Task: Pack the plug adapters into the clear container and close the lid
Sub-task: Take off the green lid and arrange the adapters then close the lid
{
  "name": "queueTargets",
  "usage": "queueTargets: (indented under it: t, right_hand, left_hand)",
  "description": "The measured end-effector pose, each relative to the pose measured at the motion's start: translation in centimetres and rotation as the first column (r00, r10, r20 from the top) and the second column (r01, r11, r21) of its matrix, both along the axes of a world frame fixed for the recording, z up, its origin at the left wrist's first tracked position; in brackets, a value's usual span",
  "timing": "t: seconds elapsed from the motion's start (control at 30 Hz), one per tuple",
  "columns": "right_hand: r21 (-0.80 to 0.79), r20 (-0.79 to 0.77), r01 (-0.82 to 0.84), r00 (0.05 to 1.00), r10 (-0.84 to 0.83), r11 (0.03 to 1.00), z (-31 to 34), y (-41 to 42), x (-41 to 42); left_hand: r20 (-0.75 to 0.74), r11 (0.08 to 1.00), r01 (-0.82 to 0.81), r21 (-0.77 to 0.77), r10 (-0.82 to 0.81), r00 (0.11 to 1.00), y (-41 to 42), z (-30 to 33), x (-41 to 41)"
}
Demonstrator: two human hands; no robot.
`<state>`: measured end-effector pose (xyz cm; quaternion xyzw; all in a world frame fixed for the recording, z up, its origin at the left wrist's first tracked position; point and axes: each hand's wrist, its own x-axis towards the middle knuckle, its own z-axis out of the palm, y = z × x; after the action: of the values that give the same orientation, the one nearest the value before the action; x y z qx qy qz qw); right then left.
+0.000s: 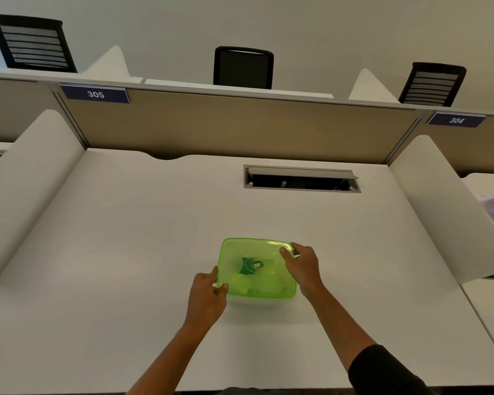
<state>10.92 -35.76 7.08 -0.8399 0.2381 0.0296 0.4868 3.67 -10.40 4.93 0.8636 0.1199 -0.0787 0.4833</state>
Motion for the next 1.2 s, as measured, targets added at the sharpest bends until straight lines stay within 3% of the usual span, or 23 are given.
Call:
queueTargets:
  t: [0.37, 0.57, 0.77, 1.2]
  right_hand:
    - [0.000, -0.041, 0.008, 0.999, -0.008, 1.000, -1.2, -0.2, -0.5]
    - [0.013, -0.025, 0.036, 0.999, -0.036, 0.999, -1.7, 0.5, -0.8]
    - [-0.001, -0.013, 0.077, 0.997, -0.077, 0.997, -2.4, 1.8, -1.4]
    - [-0.292, -0.004, 0.054, 0.998, -0.058, 0.955, -2.9, 3.1, -2.5]
  left_hand:
    - [0.006, 1.000, 0.003, -0.005, -0.003, 1.000, 0.2, -0.8, 0.2]
    - [-0.021, 0.980, -0.093, -0.176, 0.090, 0.996, 0.3, -0.7, 1.8]
    - [-0.096, 0.953, -0.173, -0.249, 0.153, 0.983, -0.2, -0.2, 5.9]
    - [-0.166, 0.951, -0.226, -0.213, 0.192, 0.967, 0.0, -0.1, 9.8]
